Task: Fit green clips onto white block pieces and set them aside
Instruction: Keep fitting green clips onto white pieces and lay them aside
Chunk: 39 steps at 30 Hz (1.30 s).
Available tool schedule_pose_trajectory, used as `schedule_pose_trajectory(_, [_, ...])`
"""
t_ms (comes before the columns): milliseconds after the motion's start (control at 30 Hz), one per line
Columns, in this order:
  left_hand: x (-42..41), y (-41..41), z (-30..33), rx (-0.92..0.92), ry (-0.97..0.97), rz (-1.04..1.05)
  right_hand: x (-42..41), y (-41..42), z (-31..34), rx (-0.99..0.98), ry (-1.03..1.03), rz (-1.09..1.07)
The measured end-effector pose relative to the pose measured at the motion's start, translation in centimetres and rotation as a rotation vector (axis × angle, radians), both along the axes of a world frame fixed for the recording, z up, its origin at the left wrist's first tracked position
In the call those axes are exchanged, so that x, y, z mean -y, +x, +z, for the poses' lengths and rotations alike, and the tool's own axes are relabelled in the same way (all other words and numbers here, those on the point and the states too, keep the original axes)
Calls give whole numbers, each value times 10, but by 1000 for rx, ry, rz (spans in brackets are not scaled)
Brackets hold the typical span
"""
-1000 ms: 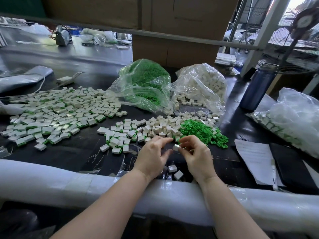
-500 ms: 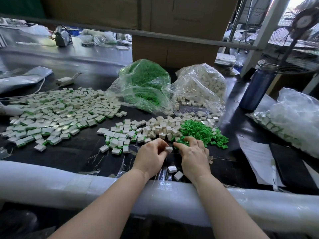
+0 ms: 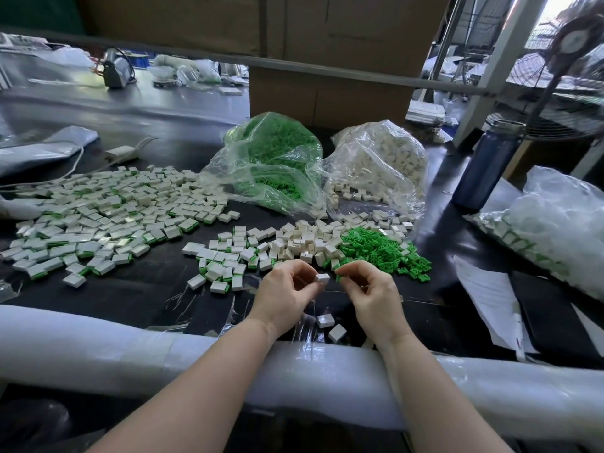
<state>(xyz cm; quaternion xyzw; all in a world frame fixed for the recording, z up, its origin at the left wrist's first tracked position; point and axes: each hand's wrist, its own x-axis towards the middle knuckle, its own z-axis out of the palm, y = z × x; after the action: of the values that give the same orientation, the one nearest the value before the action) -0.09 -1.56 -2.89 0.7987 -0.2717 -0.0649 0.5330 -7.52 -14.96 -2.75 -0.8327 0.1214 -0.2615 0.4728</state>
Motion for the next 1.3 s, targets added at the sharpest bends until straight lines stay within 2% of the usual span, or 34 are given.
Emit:
schedule_pose_trajectory(133, [-1,0,0,-36,-65,20,2,0,-1,20,128,6])
schedule_pose_trajectory(367, [0,-1,-1,-71,-125,-37,1,-2,2,33,149,20])
schedule_pose_trajectory(733, [2,-1,-4,-2,-41,-130,0,-4,5,40,232,65])
schedule_pose_trajectory(867, [2,0,-4,-79,-44,-145,-1,-4,5,37,223,38])
schedule_pose_trajectory(1133, [0,-1,-3,-39,20,-164,-1,-6,6,34,224,59])
schedule_pose_trajectory(1300, [1,0,-3,-89,-31,-150,-2,-5,5,4,194,68])
